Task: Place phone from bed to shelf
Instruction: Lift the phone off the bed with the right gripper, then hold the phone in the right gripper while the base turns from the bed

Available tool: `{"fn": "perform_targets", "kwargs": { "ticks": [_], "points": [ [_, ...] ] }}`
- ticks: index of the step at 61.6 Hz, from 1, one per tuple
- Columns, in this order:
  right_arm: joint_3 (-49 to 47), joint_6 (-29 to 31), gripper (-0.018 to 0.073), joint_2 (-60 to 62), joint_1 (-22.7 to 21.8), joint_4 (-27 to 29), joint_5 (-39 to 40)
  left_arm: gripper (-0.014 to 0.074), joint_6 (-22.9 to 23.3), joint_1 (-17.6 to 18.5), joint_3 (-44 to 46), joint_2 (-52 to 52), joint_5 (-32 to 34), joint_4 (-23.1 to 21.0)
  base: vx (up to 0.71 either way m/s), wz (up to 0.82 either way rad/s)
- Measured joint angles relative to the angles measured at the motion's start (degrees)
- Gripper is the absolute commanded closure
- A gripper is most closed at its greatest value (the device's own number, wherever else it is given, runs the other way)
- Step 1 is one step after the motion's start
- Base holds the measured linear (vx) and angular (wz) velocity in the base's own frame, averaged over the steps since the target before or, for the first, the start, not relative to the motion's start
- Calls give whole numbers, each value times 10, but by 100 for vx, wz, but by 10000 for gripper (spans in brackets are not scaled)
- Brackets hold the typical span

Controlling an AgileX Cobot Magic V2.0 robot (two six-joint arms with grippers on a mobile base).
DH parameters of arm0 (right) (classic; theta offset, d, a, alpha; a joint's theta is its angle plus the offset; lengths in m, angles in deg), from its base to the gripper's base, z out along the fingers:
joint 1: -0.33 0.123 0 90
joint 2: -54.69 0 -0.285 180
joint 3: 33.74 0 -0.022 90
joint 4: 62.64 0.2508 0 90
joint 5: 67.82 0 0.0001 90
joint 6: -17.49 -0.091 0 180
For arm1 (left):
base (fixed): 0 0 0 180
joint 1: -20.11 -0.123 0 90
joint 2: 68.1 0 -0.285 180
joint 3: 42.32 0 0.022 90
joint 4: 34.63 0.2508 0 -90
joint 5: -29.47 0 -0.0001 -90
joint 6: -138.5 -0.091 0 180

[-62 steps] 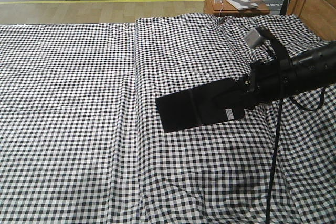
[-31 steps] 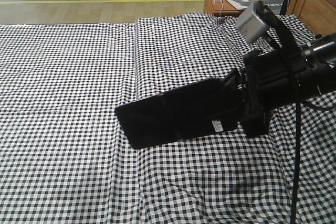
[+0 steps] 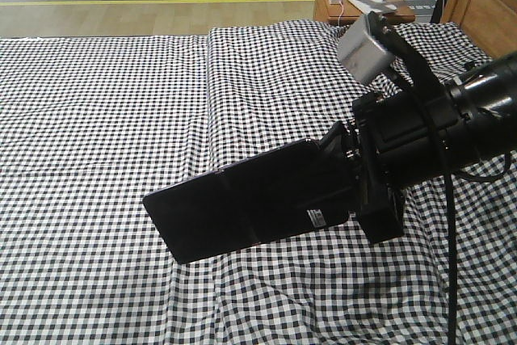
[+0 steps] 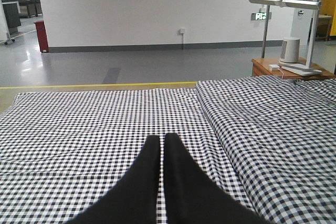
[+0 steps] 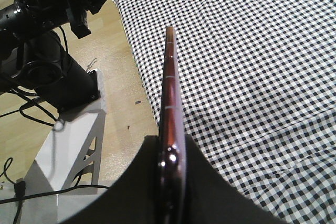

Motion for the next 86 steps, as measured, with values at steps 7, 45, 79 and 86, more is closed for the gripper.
{"fn": "perform_targets", "kwargs": {
  "ticks": [7, 45, 79, 86],
  "points": [
    [0, 0, 562, 0, 0, 0, 0, 595, 0, 0, 0, 0, 0, 0, 0, 0],
    [2, -1, 561, 0, 0, 0, 0, 595, 0, 0, 0, 0, 0, 0, 0, 0],
    [2, -1, 561, 0, 0, 0, 0, 595, 0, 0, 0, 0, 0, 0, -2, 9],
    [2, -1, 561, 0, 0, 0, 0, 595, 0, 0, 0, 0, 0, 0, -6, 23]
  ]
}}
